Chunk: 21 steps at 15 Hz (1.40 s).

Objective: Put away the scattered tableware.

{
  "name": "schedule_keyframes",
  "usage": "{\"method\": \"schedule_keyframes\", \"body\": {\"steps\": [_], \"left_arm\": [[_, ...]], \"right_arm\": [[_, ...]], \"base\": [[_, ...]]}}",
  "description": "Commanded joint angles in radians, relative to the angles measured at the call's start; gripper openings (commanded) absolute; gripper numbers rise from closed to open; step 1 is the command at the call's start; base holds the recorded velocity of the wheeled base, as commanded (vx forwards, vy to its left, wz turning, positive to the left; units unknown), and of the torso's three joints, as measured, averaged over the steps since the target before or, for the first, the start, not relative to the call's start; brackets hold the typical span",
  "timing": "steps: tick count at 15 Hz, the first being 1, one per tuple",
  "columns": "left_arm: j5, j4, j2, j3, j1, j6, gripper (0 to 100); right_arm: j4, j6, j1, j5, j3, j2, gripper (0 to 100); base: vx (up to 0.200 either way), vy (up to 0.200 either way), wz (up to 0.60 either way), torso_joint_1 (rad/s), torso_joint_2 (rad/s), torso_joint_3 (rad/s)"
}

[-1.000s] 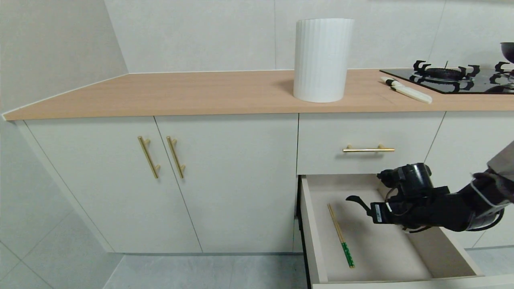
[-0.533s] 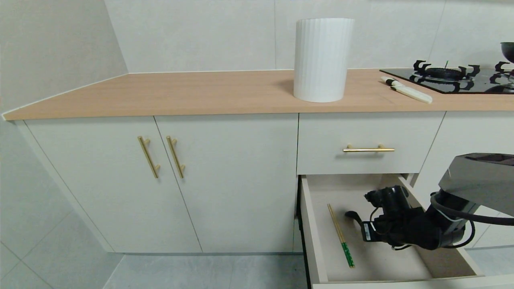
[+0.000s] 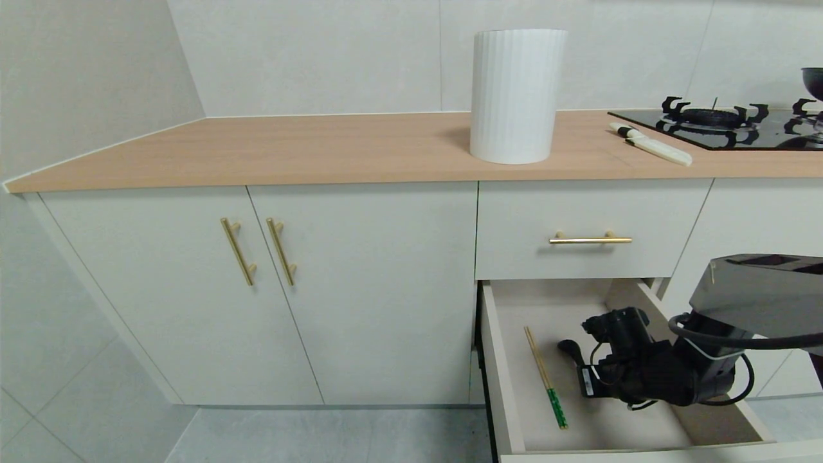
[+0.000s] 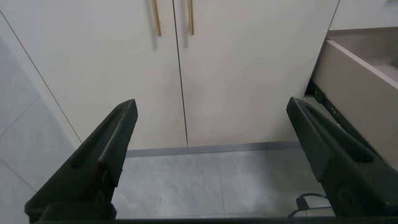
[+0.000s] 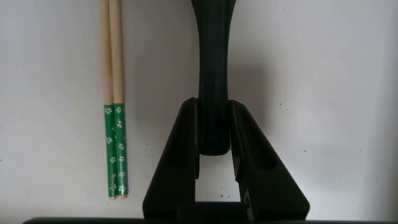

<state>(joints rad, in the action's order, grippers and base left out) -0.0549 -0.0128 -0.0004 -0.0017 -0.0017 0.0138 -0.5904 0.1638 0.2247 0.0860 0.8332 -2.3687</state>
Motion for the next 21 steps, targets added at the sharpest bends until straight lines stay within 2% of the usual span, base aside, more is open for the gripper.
{"method": "schedule_keyframes", "body": {"steps": [1, 5, 6, 15, 21], "left_arm": [[0.0, -0.001, 0.0, 0.0, 0.0, 0.0, 100], [0.0, 0.0, 0.0, 0.0, 0.0, 0.0, 100], [0.0, 0.0, 0.0, 0.0, 0.0, 0.0, 100], [0.0, 0.0, 0.0, 0.0, 0.0, 0.0, 100], [0.0, -0.001, 0.0, 0.0, 0.0, 0.0, 100]], "right_arm": [[0.0, 0.0, 0.001, 0.0, 0.001, -0.006, 0], [0.0, 0.0, 0.001, 0.001, 0.003, -0.004, 0], [0.0, 0.0, 0.001, 0.001, 0.003, -0.006, 100], [0.008, 0.005, -0.001, -0.002, -0.003, 0.046, 100], [0.212, 0.006, -0.044, -0.012, -0.144, 0.493, 100]], "base": [[0.0, 0.0, 0.0, 0.0, 0.0, 0.0], [0.0, 0.0, 0.0, 0.0, 0.0, 0.0], [0.0, 0.0, 0.0, 0.0, 0.0, 0.0], [0.0, 0.0, 0.0, 0.0, 0.0, 0.0], [0.0, 0.0, 0.0, 0.0, 0.0, 0.0]]}}
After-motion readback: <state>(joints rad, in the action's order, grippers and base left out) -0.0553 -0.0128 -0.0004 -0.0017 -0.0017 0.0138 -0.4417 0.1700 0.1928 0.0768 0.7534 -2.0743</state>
